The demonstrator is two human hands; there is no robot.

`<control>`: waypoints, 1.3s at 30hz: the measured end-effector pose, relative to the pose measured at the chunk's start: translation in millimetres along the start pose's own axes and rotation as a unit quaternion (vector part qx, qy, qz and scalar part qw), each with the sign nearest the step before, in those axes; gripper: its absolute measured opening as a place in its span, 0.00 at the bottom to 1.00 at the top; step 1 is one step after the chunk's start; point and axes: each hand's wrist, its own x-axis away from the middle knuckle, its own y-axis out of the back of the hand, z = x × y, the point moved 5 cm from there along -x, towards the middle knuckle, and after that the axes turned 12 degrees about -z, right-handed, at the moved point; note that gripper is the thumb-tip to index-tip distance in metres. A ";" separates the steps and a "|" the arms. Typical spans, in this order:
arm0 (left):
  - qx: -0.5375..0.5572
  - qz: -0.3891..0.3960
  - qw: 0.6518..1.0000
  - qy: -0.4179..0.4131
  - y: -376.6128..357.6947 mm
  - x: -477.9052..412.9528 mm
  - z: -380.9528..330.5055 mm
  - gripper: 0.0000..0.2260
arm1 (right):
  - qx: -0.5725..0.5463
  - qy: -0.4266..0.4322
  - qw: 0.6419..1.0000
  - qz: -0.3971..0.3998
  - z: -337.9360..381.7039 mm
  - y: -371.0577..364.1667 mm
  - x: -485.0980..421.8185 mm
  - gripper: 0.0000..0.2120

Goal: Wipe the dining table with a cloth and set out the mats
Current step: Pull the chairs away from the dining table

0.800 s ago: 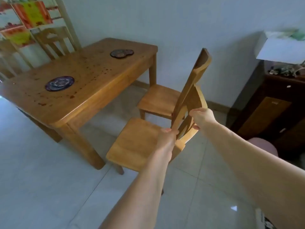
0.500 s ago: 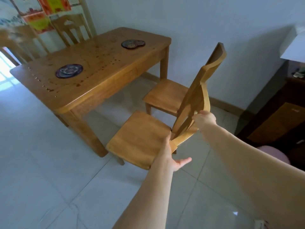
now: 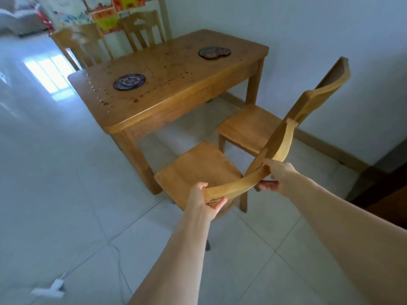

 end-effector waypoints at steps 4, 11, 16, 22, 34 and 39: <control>0.023 -0.033 0.999 -0.035 17.4 -10.7 -37.4 0.18 | -0.009 -0.013 0.996 0.083 -1.8 -33.1 7.4 0.18; 0.015 -0.060 0.996 -0.059 31.7 -26.4 -95.2 0.22 | -0.033 -0.023 0.994 0.106 10.7 -83.3 12.7 0.21; 0.008 -0.055 0.996 -0.066 19.6 -42.3 -130.0 0.22 | -0.057 -0.028 0.992 0.105 33.5 -112.0 4.1 0.20; 0.018 -0.055 0.996 -0.061 -11.1 -63.4 -168.8 0.23 | -0.051 -0.017 0.994 0.091 76.4 -145.6 -21.7 0.17; 0.047 -0.073 0.994 -0.061 -66.4 -105.0 -254.7 0.23 | -0.048 -0.013 0.993 0.105 158.8 -231.5 -74.7 0.21; 0.050 -0.081 0.994 -0.062 -76.6 -119.5 -290.6 0.23 | -0.049 -0.009 0.992 0.113 185.2 -266.1 -87.2 0.22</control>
